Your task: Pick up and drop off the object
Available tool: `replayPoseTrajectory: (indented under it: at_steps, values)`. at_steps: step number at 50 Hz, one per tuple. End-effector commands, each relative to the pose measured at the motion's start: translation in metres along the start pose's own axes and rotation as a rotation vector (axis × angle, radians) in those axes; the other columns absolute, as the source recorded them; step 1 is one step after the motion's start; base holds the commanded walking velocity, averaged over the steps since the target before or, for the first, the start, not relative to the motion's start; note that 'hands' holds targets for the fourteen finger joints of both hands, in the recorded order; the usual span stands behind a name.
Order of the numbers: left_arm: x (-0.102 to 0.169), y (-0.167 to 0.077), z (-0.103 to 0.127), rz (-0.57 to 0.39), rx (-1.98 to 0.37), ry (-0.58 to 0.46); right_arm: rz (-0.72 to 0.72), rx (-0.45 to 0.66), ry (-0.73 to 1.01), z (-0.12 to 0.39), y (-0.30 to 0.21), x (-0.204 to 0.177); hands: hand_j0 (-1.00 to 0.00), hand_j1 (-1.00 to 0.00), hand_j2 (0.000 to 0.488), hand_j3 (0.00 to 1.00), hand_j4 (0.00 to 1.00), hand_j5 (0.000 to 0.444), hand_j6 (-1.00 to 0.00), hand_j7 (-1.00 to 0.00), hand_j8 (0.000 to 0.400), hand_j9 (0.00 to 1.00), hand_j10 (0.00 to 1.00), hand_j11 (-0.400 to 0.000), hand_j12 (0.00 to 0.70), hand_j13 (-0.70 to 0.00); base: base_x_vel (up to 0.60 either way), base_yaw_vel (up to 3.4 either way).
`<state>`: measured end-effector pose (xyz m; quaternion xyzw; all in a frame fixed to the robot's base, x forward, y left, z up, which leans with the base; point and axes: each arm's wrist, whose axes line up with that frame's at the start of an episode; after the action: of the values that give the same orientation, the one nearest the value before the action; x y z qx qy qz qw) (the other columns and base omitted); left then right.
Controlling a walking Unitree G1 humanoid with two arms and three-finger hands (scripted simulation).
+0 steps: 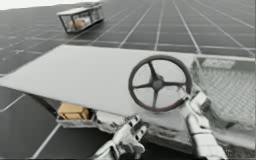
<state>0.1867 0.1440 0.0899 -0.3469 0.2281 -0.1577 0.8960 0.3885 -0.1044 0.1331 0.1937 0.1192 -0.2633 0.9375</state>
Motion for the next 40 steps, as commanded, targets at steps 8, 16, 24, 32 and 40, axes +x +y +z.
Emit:
replayPoseTrajectory:
  at_steps: [8, 16, 24, 32, 40]
  values:
    - [0.144, -0.007, 0.139, -0.055, 0.072, 0.002, -0.019, 0.083, -0.061, 0.078, 0.109, 0.129, 0.00, 0.00, 0.000, 1.00, 1.00, 0.000, 0.00, 0.00, 0.000, 1.00, 1.00, -0.400, 0.000, -0.700, 0.14, 0.25]
    - [0.154, -0.025, 0.137, -0.120, 0.074, 0.012, -0.060, 0.029, -0.266, 0.191, 0.090, 0.164, 0.00, 0.00, 0.000, 1.00, 1.00, 0.000, 0.00, 0.00, 0.000, 1.00, 1.00, -0.400, 0.000, -0.700, 0.00, -0.15]
    - [0.141, -0.053, 0.145, -0.201, 0.155, -0.010, -0.181, 0.068, -0.570, 0.367, 0.030, 0.110, 0.00, 0.00, 0.000, 1.00, 1.00, 0.000, 0.00, 0.00, 0.000, 1.00, 1.00, -0.400, 0.000, -0.700, 0.00, -0.21]
    - [0.155, -0.105, 0.114, -0.235, 0.278, 0.059, -0.504, 0.257, -0.547, 0.372, -0.205, 0.097, 0.00, 0.00, 0.000, 1.00, 1.00, 0.000, 0.00, 0.00, 0.000, 1.00, 1.00, -0.400, 0.000, -0.700, 0.00, -0.27]
    - [0.150, -0.108, 0.078, -0.199, 0.297, 0.117, -0.662, 0.291, -0.345, 0.290, -0.289, 0.128, 0.00, 0.00, 0.000, 0.21, 0.98, 0.383, 0.00, 0.00, 0.000, 1.00, 1.00, -0.400, 0.000, -0.700, 0.00, -0.38]
